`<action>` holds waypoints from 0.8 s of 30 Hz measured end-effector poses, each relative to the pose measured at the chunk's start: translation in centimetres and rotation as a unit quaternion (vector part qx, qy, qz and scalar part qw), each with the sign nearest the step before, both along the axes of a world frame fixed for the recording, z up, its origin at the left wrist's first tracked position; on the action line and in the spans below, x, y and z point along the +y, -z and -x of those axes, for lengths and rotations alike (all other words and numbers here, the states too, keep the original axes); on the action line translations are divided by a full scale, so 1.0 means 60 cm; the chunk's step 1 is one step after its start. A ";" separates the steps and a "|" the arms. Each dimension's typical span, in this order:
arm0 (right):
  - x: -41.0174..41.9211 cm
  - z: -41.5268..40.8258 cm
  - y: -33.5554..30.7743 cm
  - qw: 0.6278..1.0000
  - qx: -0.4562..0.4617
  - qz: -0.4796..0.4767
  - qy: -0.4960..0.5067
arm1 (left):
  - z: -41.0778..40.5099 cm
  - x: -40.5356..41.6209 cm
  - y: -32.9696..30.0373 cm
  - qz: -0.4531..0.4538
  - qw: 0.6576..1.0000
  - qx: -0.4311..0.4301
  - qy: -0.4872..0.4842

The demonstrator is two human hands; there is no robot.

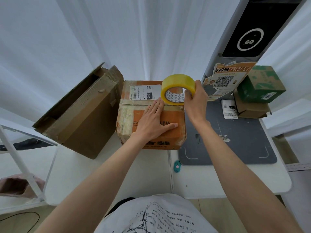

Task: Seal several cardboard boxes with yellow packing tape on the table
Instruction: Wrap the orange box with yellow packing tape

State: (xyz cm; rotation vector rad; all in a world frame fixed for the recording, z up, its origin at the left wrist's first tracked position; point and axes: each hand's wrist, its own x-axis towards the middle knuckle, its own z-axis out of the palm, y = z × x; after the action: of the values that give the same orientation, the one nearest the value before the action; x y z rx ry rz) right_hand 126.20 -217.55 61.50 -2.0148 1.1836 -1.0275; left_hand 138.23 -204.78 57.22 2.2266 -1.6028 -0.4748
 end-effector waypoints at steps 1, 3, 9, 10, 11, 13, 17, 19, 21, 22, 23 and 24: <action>0.001 -0.002 -0.002 1.000 0.002 0.003 0.000 | 0.000 0.000 0.000 -0.001 1.000 -0.001 -0.001; 0.003 -0.006 -0.005 1.000 0.011 0.010 0.000 | -0.001 -0.001 0.002 0.000 1.000 -0.003 0.000; 0.005 -0.011 -0.011 1.000 0.013 0.009 0.003 | 0.000 -0.003 -0.002 -0.009 1.000 -0.007 -0.003; 0.004 -0.009 -0.011 1.000 0.010 0.006 0.006 | 0.000 -0.003 -0.002 -0.010 1.000 -0.006 -0.002; 0.003 -0.007 -0.011 1.000 0.006 0.002 0.010 | 0.000 -0.002 -0.001 -0.011 1.000 -0.003 -0.001; -0.005 0.002 -0.009 1.000 0.001 -0.004 0.020 | -0.001 -0.002 0.000 -0.012 1.000 0.002 0.005; -0.024 0.030 0.005 0.999 0.001 -0.037 0.037 | -0.001 -0.003 0.001 -0.016 1.000 -0.004 0.018; -0.023 0.042 0.006 0.998 -0.007 -0.049 0.041 | -0.002 -0.003 0.003 -0.018 0.999 -0.010 0.026; -0.016 0.050 0.006 0.997 -0.018 -0.066 0.031 | -0.002 -0.002 0.006 -0.018 0.999 -0.022 0.042; -0.013 0.052 0.009 0.996 -0.025 -0.075 0.028 | -0.002 0.000 0.007 -0.019 0.998 -0.031 0.051; -0.013 0.054 0.013 0.996 -0.033 -0.083 0.028 | -0.002 0.000 0.008 -0.021 0.997 -0.040 0.057; -0.015 0.055 0.020 0.995 -0.040 -0.090 0.032 | -0.002 0.000 0.008 -0.024 0.997 -0.048 0.061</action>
State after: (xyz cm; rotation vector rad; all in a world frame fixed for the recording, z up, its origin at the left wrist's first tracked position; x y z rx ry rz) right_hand 122.90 -218.46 60.30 -1.7907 1.2577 -0.9866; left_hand 138.36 -204.77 56.75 2.2245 -1.8024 -0.4498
